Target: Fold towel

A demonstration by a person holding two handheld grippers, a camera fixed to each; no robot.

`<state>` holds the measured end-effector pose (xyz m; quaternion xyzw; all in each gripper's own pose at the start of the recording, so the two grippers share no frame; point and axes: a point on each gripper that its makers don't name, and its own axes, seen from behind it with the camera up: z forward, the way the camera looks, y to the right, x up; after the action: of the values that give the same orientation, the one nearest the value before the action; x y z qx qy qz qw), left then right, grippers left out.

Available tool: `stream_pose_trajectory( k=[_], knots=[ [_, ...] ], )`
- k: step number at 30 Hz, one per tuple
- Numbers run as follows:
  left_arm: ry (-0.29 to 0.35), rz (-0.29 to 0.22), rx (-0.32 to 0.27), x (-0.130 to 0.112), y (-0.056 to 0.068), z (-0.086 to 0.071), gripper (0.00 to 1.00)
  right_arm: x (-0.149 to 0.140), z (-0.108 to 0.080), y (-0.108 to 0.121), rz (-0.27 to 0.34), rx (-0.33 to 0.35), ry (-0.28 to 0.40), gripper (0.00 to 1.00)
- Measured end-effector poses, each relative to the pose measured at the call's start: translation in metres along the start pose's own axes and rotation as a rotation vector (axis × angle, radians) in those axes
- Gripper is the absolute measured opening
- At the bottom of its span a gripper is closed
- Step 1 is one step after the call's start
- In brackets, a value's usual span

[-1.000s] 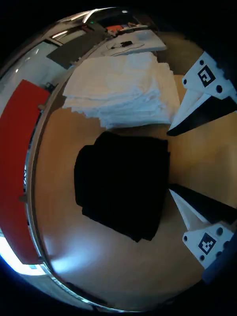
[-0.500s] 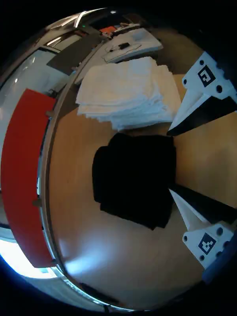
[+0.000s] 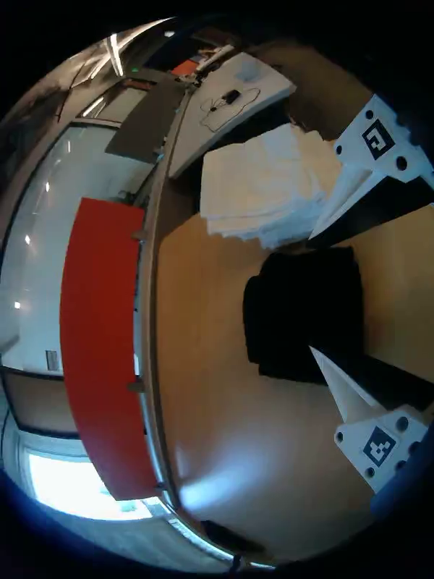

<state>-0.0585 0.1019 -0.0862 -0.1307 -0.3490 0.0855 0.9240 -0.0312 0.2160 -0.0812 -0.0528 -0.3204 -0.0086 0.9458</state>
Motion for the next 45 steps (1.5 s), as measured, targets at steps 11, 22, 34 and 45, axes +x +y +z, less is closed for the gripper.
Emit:
stream_pose_trajectory(
  k=[11, 22, 34, 45],
  knots=[
    [0.045, -0.027, 0.023, 0.012, -0.009, 0.002, 0.88, 0.026, -0.004, -0.010, 0.070, -0.001, 0.116, 0.93],
    [0.136, -0.044, 0.040, 0.036, -0.012, 0.003, 0.88, 0.055, -0.010, -0.025, 0.066, 0.007, 0.195, 0.93],
    [0.294, -0.113, 0.084, 0.069, -0.027, -0.005, 0.88, 0.101, -0.026, -0.061, 0.047, 0.056, 0.318, 0.93],
    [0.408, -0.141, 0.140, 0.092, -0.049, -0.016, 0.88, 0.136, -0.038, -0.107, 0.020, 0.098, 0.402, 0.93]
  ],
)
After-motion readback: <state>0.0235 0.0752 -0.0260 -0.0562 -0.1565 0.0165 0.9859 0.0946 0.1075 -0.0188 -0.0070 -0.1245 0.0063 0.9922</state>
